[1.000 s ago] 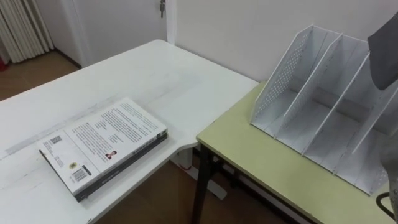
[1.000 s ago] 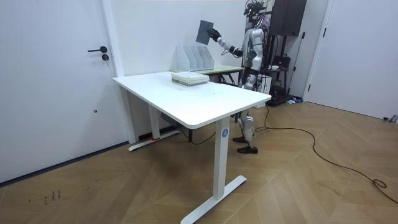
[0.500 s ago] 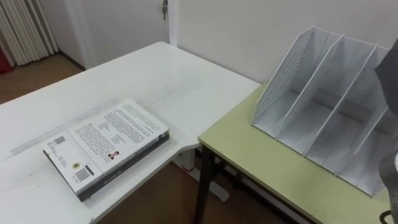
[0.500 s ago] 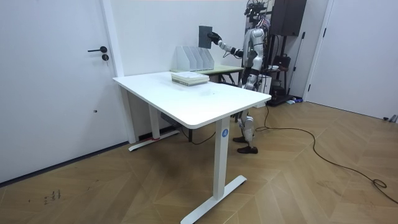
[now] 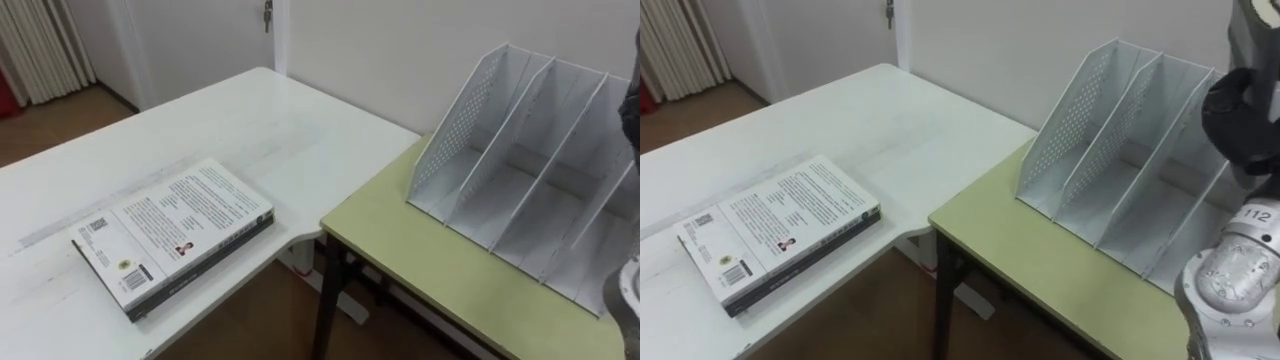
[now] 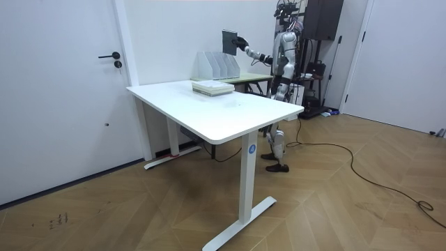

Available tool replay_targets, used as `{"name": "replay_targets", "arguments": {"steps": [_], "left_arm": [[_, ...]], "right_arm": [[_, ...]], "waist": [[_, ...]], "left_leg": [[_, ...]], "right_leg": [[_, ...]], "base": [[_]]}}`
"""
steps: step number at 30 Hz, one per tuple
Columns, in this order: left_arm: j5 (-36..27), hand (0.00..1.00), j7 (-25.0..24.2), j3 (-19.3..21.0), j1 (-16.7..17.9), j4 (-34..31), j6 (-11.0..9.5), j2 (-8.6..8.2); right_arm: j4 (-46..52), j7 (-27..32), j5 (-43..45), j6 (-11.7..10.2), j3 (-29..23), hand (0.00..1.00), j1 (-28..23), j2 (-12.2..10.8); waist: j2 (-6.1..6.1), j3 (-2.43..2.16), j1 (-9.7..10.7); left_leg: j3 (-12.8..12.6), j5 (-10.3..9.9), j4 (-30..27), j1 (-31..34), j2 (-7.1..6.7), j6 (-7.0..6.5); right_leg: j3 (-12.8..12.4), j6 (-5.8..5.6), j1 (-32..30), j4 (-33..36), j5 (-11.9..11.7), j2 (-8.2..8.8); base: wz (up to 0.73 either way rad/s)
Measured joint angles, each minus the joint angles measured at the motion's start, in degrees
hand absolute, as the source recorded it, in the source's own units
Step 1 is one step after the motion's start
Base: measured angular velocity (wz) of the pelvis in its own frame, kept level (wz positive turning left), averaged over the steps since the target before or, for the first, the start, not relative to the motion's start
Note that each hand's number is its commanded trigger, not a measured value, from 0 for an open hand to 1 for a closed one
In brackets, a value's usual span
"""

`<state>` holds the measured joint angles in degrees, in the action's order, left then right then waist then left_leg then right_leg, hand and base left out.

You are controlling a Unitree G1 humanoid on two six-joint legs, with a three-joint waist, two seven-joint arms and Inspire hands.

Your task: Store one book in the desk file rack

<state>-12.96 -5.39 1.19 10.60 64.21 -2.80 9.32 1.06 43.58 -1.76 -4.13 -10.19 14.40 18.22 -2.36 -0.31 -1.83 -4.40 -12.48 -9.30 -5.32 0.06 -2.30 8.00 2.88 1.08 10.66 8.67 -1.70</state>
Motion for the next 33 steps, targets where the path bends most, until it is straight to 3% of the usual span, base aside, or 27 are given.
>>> {"name": "replay_targets", "arguments": {"steps": [16,22,26,33], "left_arm": [[0.02,0.0,0.0,0.91,0.12,-0.06,0.36,0.08],[-0.71,0.0,0.0,1.05,0.12,-0.35,1.49,0.06],[-0.95,0.0,0.0,2.01,0.15,-0.31,2.25,-0.28],[-0.99,0.0,0.26,2.01,0.26,-1.24,3.24,-0.31]], "right_arm": [[-0.2,-1.34,-0.64,-0.07,0.11,1.0,-0.01,0.0],[-2.19,-2.04,-6.36,0.66,-0.03,1.0,0.01,0.0],[-2.4,-4.54,-13.0,2.79,-0.18,1.0,0.04,0.0],[-2.39,-6.32,-23.96,3.22,-1.17,1.0,0.45,0.01]], "waist": [[-0.25,0.05,0.03],[-0.25,0.05,-0.1],[-0.04,0.01,-0.08],[0.16,-0.04,0.01]], "left_leg": [[-0.01,0.0,0.0,-0.01,0.0,0.0],[0.28,0.0,0.0,0.15,-0.08,0.0],[0.38,0.0,-0.01,0.56,-0.13,0.0],[0.66,0.01,-0.1,0.68,-0.54,-0.02]], "right_leg": [[0.03,0.0,0.09,-0.08,0.0,0.03],[0.19,-0.03,0.06,-0.15,0.01,0.46],[0.31,-0.04,-0.04,-0.16,0.02,0.4],[0.76,-0.05,0.07,-0.08,0.03,0.4]], "base": [[0.0],[0.0],[0.0],[0.03]]}}
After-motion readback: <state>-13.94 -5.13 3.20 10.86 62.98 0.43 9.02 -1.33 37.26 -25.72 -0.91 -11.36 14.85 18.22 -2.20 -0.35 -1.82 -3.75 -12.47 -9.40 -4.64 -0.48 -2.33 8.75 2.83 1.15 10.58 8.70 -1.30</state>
